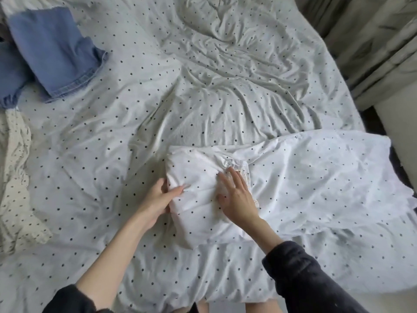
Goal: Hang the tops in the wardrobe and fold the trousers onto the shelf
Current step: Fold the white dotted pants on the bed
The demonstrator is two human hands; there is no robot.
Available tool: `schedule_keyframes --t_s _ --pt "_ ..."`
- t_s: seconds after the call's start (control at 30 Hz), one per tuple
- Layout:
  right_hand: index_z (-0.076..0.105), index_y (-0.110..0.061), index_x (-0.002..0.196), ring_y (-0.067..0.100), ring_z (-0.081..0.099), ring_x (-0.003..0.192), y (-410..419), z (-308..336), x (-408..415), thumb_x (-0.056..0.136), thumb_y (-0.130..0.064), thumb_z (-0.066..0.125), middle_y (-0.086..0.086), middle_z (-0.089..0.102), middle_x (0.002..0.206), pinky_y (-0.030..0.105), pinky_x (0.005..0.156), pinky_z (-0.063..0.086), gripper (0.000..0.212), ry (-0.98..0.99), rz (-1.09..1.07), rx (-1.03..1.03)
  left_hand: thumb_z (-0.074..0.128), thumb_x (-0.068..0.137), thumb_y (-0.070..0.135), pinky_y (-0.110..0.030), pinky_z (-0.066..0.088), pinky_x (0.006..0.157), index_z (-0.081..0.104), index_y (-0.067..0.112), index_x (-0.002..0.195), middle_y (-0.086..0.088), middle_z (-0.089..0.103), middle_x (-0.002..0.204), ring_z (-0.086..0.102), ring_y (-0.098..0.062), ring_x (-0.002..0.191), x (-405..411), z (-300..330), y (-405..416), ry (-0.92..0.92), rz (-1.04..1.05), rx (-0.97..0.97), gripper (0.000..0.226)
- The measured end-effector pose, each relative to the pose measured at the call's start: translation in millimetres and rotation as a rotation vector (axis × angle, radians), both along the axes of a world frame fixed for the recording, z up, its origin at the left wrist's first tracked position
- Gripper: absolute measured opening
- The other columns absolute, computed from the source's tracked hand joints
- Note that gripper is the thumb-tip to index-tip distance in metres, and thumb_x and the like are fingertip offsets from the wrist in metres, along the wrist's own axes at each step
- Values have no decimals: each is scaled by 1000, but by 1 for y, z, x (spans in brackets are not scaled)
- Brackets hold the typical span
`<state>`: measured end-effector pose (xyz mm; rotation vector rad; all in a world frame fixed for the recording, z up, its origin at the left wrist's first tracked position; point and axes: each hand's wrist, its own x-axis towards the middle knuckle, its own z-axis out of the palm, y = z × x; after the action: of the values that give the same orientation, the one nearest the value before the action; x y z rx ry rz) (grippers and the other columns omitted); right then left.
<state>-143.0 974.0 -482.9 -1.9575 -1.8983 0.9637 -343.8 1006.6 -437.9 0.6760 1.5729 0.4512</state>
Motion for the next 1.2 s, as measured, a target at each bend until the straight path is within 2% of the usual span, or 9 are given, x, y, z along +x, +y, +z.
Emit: schedule_keyframes --t_s 0.13,0.27,0.37,0.63,0.73,0.83,0.97,1.1,1.2 --pt "53 -19 132 9 30 137 14 21 34 97 -16 50 -4 35 149 17 108 23 35 511 -156 -249 65 87 15 -33 50 73 53 32 99 8 65 105 63 -8 91 30 35 5 4 -75 128 24" --pt "56 -29 120 8 42 127 22 44 100 99 -32 44 -10 50 136 38 107 36 25 1030 -380 -593 68 85 20 -32 48 75 46 31 113 8 62 110 61 -13 100 100 70 5 81 -275 249 37" --pt "53 -24 125 14 45 126 19 48 155 100 -40 36 -5 50 136 43 103 41 34 1089 -438 -630 72 78 28 -35 49 72 45 32 108 3 64 105 63 -18 95 166 71 8 171 -348 289 41" --pt "49 -25 128 18 51 119 0 41 284 99 -44 37 -8 54 128 40 96 44 37 880 -544 -587 63 83 21 -34 55 78 55 22 118 -4 64 100 61 -22 86 323 8 5 188 -567 153 36" --pt "43 -19 139 15 37 134 -8 22 290 100 -35 42 -2 40 145 32 109 31 43 542 -474 -435 66 81 19 -27 44 72 56 20 101 3 58 80 56 -22 80 308 -8 6 309 -261 296 23" --pt "54 -16 131 21 39 132 -14 10 277 98 -22 48 7 43 140 21 103 28 34 308 -351 -217 69 83 21 -25 38 75 48 14 116 -4 56 98 54 -18 89 267 -16 -3 515 -19 266 39" --pt "42 -25 139 29 31 134 -12 -3 258 96 -23 49 8 20 151 25 106 19 44 141 -153 -244 70 84 27 -30 49 85 47 14 122 0 62 111 59 -11 96 251 -27 -17 192 -75 6 46" --pt "27 -28 146 31 18 139 -8 -5 255 92 -17 52 10 2 157 34 109 21 61 -15 -40 -217 76 78 24 -39 46 99 46 20 123 2 62 113 59 -16 107 245 -40 -9 199 -39 15 54" --pt "54 -23 129 39 43 126 -9 0 245 79 -17 71 18 33 148 51 85 46 53 -145 -9 46 74 80 18 -38 54 83 45 21 126 -1 64 116 63 -17 103 235 -40 -6 86 -43 -64 55"
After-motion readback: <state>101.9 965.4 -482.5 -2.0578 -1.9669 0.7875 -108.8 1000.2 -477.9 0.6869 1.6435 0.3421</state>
